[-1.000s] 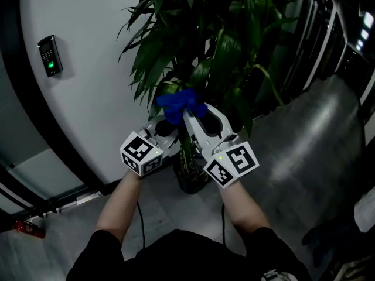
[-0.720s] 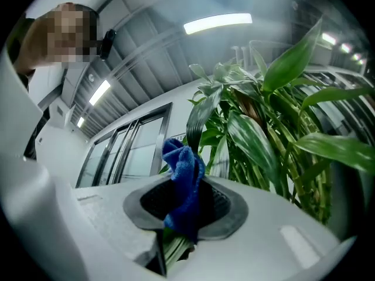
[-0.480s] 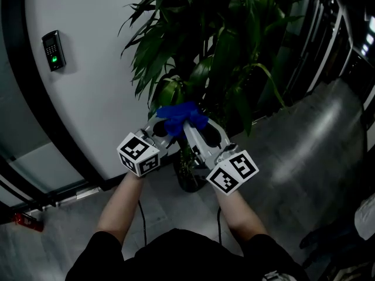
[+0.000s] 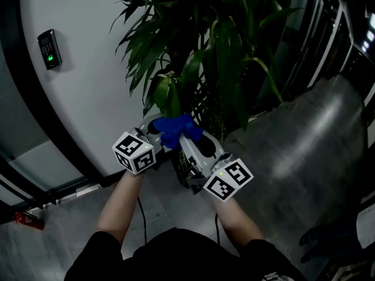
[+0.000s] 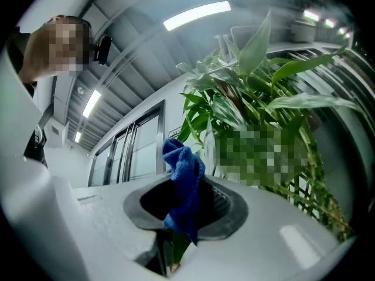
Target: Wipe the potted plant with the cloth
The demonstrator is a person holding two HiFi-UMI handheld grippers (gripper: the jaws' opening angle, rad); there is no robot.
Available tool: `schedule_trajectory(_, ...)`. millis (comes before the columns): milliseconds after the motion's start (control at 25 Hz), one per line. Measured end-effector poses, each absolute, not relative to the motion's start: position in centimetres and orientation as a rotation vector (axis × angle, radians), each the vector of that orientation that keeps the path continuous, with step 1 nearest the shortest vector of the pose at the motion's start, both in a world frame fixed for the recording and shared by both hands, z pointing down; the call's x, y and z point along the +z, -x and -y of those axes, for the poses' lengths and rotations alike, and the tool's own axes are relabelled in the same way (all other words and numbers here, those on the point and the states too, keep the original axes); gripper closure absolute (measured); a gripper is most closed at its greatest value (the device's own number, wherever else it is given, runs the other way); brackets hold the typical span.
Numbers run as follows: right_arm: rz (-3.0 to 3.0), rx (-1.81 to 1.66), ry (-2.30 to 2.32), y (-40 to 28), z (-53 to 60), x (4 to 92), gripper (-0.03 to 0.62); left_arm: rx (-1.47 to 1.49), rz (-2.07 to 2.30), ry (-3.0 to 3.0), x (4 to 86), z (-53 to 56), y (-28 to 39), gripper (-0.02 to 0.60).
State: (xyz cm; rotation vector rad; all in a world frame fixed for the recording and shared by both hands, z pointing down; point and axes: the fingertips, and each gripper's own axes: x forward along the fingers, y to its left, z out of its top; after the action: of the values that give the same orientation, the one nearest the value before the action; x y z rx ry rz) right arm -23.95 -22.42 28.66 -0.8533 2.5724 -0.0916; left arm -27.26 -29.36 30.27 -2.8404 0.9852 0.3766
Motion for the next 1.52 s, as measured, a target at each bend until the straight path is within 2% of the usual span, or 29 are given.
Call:
schedule_trajectory(600, -2.617, -0.219, 0.844, 24.0, 21.6, 33.6, 0.49, 0.381, -1.049, 2.855, 31.8, 29.7, 28.3, 0.575)
schedule_trajectory(1520, -2.735, -0.329, 0.972, 22.4, 21.1, 41.4, 0.49, 0.273, -1.195, 2.999, 42.5, 26.8, 29.8, 0.575)
